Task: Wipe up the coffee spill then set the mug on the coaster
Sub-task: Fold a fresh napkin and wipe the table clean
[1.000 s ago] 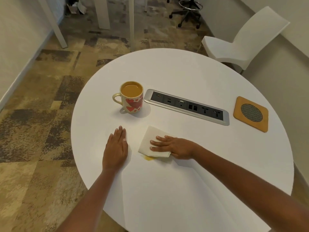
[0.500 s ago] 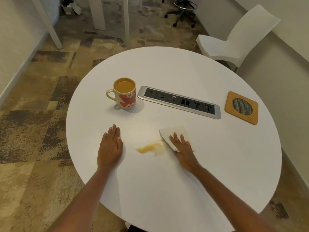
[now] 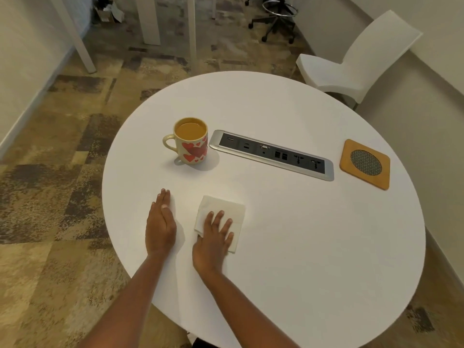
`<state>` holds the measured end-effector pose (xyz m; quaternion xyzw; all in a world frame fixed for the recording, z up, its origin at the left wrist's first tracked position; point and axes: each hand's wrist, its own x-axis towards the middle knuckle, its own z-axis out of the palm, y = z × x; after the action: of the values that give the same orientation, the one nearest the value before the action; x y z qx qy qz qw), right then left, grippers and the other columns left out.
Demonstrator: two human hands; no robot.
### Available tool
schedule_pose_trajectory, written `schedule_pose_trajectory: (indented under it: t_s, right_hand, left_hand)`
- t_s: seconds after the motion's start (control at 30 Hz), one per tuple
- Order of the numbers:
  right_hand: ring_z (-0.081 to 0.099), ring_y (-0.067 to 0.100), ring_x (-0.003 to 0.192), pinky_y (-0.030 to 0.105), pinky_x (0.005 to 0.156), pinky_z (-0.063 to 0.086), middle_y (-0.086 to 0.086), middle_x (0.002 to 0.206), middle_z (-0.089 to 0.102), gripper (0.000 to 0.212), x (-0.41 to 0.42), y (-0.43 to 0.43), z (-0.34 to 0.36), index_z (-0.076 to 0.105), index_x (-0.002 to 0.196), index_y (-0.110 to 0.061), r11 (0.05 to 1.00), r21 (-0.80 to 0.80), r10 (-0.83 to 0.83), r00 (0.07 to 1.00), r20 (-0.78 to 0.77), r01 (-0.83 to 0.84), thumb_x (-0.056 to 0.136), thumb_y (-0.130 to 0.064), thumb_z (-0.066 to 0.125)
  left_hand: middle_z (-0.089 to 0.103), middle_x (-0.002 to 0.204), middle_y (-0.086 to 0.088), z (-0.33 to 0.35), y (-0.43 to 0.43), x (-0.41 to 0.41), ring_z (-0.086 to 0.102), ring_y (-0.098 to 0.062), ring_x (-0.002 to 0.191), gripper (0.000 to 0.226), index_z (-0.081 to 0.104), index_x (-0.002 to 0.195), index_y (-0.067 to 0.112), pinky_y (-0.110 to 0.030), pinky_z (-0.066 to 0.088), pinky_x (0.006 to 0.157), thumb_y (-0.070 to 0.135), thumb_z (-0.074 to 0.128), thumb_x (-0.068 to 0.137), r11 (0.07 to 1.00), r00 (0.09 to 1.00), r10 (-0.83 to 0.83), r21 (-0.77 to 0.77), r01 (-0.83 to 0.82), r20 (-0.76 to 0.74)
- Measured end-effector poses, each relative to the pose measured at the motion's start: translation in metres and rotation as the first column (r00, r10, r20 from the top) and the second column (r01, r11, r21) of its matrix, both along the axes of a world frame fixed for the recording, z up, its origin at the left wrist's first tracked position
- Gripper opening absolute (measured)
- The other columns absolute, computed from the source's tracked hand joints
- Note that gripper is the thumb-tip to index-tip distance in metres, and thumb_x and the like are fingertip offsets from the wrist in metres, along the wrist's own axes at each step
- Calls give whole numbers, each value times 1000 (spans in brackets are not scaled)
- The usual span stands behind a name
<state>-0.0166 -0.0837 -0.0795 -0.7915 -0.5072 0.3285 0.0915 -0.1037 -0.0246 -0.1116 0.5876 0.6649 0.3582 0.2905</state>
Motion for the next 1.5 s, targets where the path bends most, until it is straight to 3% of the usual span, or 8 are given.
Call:
schedule_pose_trajectory:
  t_s: [0.4, 0.53, 0.67, 0.77, 1.03, 1.23, 1.37, 1.5]
  right_hand:
    - [-5, 27, 146, 42, 119, -2, 6, 159, 0, 47, -31, 49, 27, 9, 148, -18, 997, -49, -73, 865, -496, 56, 102, -21, 18]
    - [46, 33, 126, 42, 108, 36, 21, 140, 45, 40, -11, 64, 44, 38, 134, -4, 890, -243, -401, 406, -821, 387, 101, -23, 27]
    - [47, 36, 125, 50, 104, 35, 22, 137, 47, 38, 35, 69, 54, 38, 134, 1, 737, -417, -459, -60, -887, 532, 100, -15, 30]
    - [44, 39, 127, 55, 103, 34, 24, 138, 45, 37, 80, 68, 52, 38, 134, 4, 715, -396, -512, 46, -858, 576, 99, -10, 31]
    - [44, 33, 127, 37, 104, 35, 18, 138, 48, 44, 125, 68, 44, 38, 138, -6, 946, 126, -274, 943, -187, 299, 95, -5, 31]
    - [5, 29, 146, 35, 119, 8, 16, 157, 2, 54, 91, 56, 16, 3, 147, -6, 946, 133, 245, 922, 300, -295, 96, -1, 20]
    - [0, 30, 146, 30, 111, -11, 16, 157, 2, 67, 82, 47, 0, 6, 146, -2, 923, 148, 302, 908, 290, -355, 81, -9, -6]
    - [-3, 24, 147, 34, 118, -5, 13, 158, -3, 61, 84, 49, -1, 3, 147, -5, 945, 80, 289, 925, 245, -316, 95, -28, 24]
  left_hand:
    - [37, 145, -13, 8, -2, -2, 31, -20, 135, 54, 34, 137, 9, -21, 15, 107, 26, 16, 89, 991, 983, 113, 52, -122, 147]
    - [37, 145, -11, 10, -3, 0, 27, -7, 126, 55, 33, 137, 8, 0, 8, 100, 26, 15, 88, 986, 978, 137, 78, -151, 156]
    - [39, 144, -12, 10, -4, 1, 32, -12, 130, 55, 36, 136, 7, -23, 16, 113, 24, 15, 88, 986, 979, 125, 92, -141, 163]
    - [39, 144, -10, 7, -3, 2, 30, -8, 128, 55, 35, 137, 10, -30, 17, 114, 26, 14, 89, 985, 979, 132, 86, -147, 157]
    - [37, 145, -9, 5, -1, 1, 30, -13, 134, 55, 34, 137, 10, -24, 12, 113, 25, 13, 89, 991, 990, 109, 66, -115, 93]
    - [39, 144, -9, 3, -1, 1, 32, -21, 136, 55, 35, 137, 9, -24, 13, 114, 24, 13, 88, 991, 991, 110, 62, -115, 78]
    - [39, 144, -9, 1, 0, 1, 32, -20, 136, 55, 35, 137, 9, -23, 12, 113, 22, 13, 88, 993, 992, 104, 57, -108, 72]
    - [40, 144, -8, -3, 1, 0, 32, -19, 136, 55, 35, 136, 10, -24, 13, 114, 21, 14, 88, 992, 992, 105, 55, -109, 73]
